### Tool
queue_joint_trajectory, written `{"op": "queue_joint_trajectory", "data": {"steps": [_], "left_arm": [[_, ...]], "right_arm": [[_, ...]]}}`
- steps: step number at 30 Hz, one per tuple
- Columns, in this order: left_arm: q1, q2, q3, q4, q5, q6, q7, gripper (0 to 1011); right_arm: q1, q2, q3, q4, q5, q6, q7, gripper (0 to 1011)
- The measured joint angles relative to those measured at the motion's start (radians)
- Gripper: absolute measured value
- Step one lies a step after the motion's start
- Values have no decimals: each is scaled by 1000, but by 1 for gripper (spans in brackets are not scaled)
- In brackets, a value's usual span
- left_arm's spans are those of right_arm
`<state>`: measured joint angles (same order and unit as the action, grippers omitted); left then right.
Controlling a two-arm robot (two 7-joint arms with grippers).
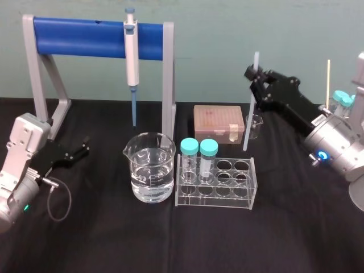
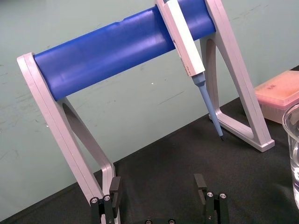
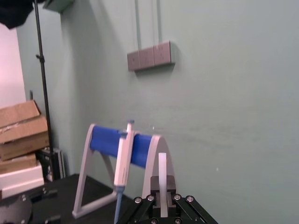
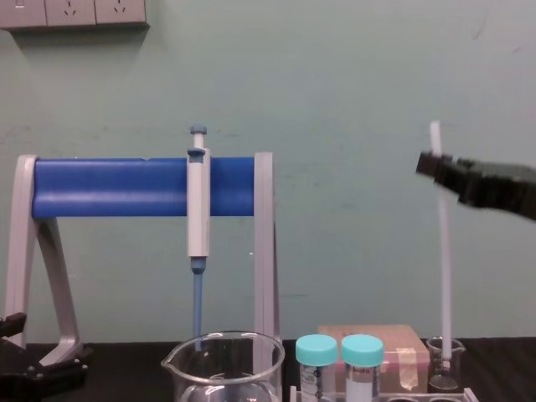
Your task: Pick up the stirring rod with one hand, then place it down.
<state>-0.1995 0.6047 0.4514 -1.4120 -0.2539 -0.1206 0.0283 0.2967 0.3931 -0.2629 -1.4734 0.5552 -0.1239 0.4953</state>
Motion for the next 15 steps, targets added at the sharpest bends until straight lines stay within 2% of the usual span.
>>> {"op": "queue_joint_trajectory", "data": {"steps": [4,15], "left_arm": [[0,0,0,0,0,0,0,1000],[0,0,0,0,0,0,0,1000]], "right_arm": [[-12,16,19,-43,13,-6,-5,72],[-31,41,38,-81,18,-10,-17,72]]}}
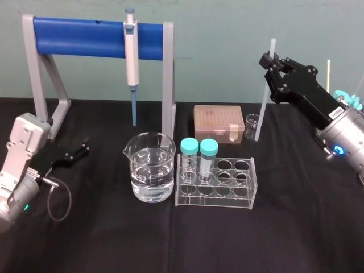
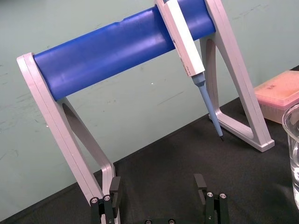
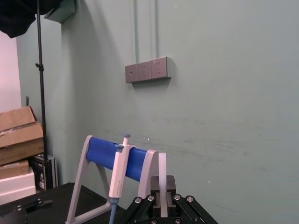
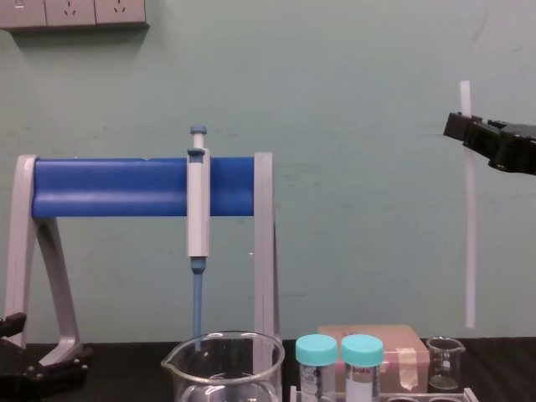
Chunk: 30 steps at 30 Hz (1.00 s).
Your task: Pick up the stirring rod with one hand, then place it down.
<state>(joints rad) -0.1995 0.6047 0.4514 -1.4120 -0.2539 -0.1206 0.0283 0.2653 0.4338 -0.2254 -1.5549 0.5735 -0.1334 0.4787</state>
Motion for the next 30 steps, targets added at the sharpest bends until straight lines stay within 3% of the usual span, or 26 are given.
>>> {"op": "queue_joint_trajectory", "data": {"steps": [30], "left_arm": [[0,0,0,0,0,0,0,1001]], "right_arm": [[-12,5,-2,-11,1,3,-8,72]]}}
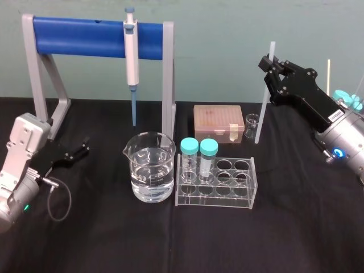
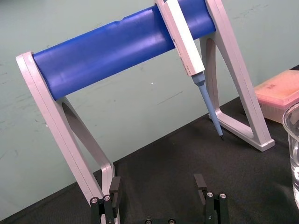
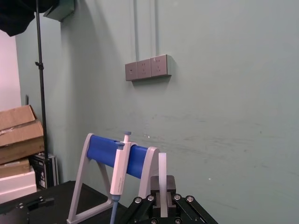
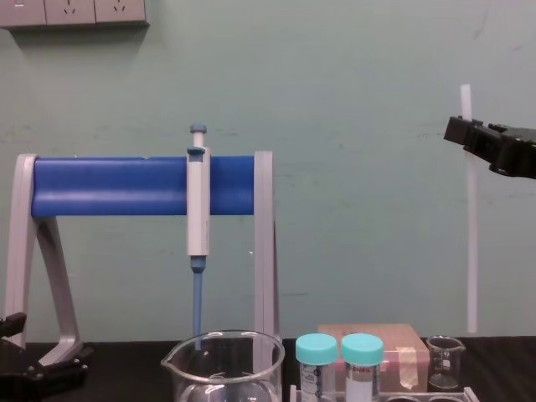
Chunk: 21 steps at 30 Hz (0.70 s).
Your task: Pick up the stirring rod with one hand, then place it down.
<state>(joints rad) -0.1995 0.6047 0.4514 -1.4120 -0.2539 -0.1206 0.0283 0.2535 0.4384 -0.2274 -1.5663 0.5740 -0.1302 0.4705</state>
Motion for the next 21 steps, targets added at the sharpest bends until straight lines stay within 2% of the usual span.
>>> {"op": "queue_joint_trajectory", "data": {"steps": [21], "left_arm": [[0,0,0,0,0,0,0,1000]], "right_arm": [[-2,3,-3,-5,1,3,2,72]]}}
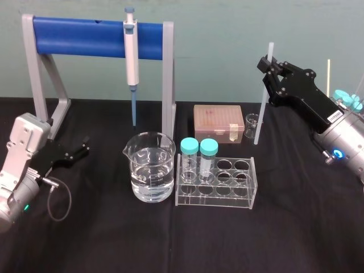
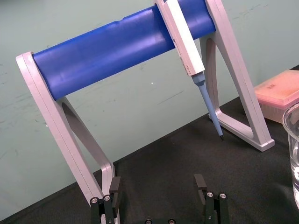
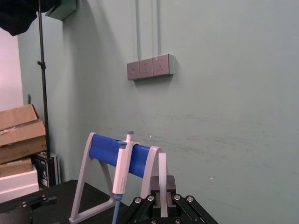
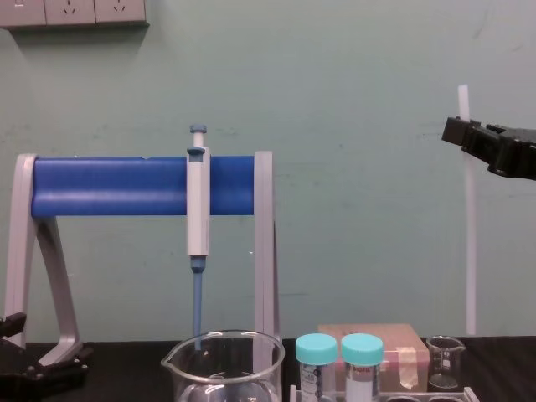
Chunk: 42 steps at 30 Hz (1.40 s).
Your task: Pick up the stirring rod with one hand, then place it down.
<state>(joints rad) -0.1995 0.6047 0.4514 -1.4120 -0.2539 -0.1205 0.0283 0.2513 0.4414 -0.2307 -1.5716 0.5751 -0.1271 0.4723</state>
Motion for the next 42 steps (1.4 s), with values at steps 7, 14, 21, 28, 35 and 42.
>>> {"op": "queue_joint_trajectory", "data": {"steps": [7,14,21,28,35,42], "left_arm": [[0,0,0,0,0,0,0,1000],[0,0,0,0,0,0,0,1000],[0,0,0,0,0,0,0,1000],[0,0,0,0,0,0,0,1000],[0,0,0,0,0,0,0,1000],[0,0,0,0,0,0,0,1000]], "right_arm": [[-2,0,-2,-2,0,0,0,72],[-2,0,-3,-2,0,1,0,72],[-4,0,-3,-1,1,0,0,72],[-4,-1,-4,-1,-1,0,0,72],[-2,-1,-7,-1,-2,0,0,72],[-2,-1,-8,0,-4,1,0,72]]}}
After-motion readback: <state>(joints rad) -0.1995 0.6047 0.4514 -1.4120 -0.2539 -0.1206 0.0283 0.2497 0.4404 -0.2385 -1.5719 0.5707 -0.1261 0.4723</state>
